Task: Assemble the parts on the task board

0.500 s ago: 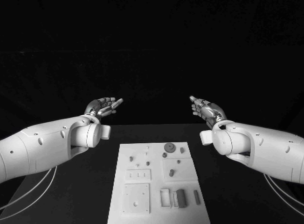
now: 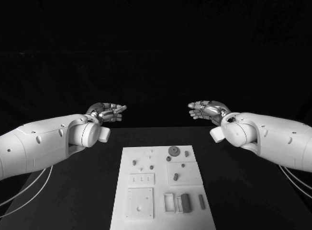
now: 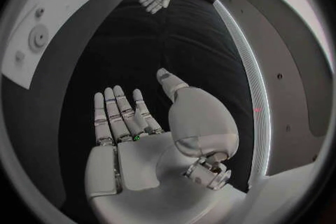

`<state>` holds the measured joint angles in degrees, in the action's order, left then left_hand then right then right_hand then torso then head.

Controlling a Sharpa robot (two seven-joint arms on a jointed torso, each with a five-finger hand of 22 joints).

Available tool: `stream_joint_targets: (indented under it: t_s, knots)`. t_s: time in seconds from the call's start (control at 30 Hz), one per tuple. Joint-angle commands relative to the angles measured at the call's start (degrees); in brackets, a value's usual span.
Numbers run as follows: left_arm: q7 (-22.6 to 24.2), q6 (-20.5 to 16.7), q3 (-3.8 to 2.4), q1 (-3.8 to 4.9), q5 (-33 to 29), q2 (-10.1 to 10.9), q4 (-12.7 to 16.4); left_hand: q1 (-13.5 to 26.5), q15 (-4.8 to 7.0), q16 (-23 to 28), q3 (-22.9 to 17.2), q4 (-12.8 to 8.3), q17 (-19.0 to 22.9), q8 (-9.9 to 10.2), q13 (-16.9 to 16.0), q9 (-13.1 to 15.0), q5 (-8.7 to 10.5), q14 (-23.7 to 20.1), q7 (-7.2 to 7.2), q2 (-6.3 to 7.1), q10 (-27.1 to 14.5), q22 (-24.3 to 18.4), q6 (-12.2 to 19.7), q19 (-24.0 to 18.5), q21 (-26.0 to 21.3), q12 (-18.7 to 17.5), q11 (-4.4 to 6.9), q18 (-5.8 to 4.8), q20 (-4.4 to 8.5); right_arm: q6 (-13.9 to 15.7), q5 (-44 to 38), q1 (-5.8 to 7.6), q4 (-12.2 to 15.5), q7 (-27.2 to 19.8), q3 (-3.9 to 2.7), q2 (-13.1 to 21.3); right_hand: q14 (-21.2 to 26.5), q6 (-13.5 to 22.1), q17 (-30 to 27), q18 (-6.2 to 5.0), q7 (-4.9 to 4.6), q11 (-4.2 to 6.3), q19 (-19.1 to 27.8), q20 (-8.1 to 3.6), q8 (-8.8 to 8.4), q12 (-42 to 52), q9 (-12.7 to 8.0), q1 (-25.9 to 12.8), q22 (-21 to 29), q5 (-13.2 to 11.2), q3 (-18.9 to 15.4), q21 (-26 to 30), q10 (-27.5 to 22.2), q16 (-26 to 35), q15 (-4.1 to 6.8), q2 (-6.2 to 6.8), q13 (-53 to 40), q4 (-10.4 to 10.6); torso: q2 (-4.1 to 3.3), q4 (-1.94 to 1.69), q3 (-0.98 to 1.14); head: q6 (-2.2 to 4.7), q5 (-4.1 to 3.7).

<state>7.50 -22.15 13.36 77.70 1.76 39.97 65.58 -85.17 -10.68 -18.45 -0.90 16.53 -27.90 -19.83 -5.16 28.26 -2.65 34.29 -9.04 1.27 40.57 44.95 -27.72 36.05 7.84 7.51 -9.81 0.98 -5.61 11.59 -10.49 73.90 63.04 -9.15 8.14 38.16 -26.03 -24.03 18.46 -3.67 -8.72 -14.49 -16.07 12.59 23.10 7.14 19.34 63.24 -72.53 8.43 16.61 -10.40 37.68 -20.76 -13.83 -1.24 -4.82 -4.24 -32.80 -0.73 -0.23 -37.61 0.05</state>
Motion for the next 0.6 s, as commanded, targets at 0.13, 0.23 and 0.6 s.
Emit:
stream_joint_targets:
  t_s: [0.13,0.23,0.6]
  knots:
    - [3.32,8.67,0.24,-0.07,3.69,3.91,2.92,-8.71,4.22,-8.97,-2.64,0.19,-4.07,-5.43,-3.03,1.00,-0.31,19.11,-1.74,1.63,18.07,1.12,-15.37,15.24,5.83,7.88,1.34,4.63,3.24,0.26,-37.88,0.00,-2.84,3.38,-0.08,-2.11,-15.49,-13.99,2.57,-5.42,-4.22,3.12,-12.90,-0.41,3.54,3.09,0.71,0.77,-1.53,0.46,5.84,-1.43,16.28,-4.78,3.28,2.13,-0.68,-12.41,-0.33,0.21,0.15,0.13,0.05]
    - [3.96,9.19,0.24,-0.05,4.13,4.62,3.51,-9.79,5.28,-9.75,-2.99,0.05,-4.76,-5.62,-3.31,0.76,-0.21,21.31,-0.87,1.35,20.48,1.10,-17.69,17.45,6.45,8.41,2.31,4.98,3.89,0.78,-42.76,0.00,-2.55,4.32,-0.09,-2.47,-20.04,-16.87,3.21,-6.91,-3.37,4.08,-17.35,-0.71,3.70,2.93,0.73,0.66,-1.61,0.40,7.21,-2.32,19.32,-5.80,4.88,3.10,-0.31,-12.49,-0.66,0.17,0.34,0.17,0.09]
    - [5.27,12.20,0.24,-0.09,4.41,6.08,6.48,-11.81,6.44,-9.30,-2.15,0.08,-6.25,-3.39,-2.66,-0.94,-0.19,24.24,-0.42,1.52,22.76,0.09,-20.37,20.74,6.10,6.35,2.69,4.60,5.10,-0.49,-59.42,-0.21,-0.03,5.68,-0.10,-2.52,-33.34,-24.59,8.21,-11.02,-0.28,8.73,-29.89,-1.43,5.60,4.87,4.05,2.60,-2.00,0.33,7.63,-5.31,31.31,-9.98,10.16,5.16,-2.39,-12.66,-2.27,-1.07,0.88,0.32,-0.07]
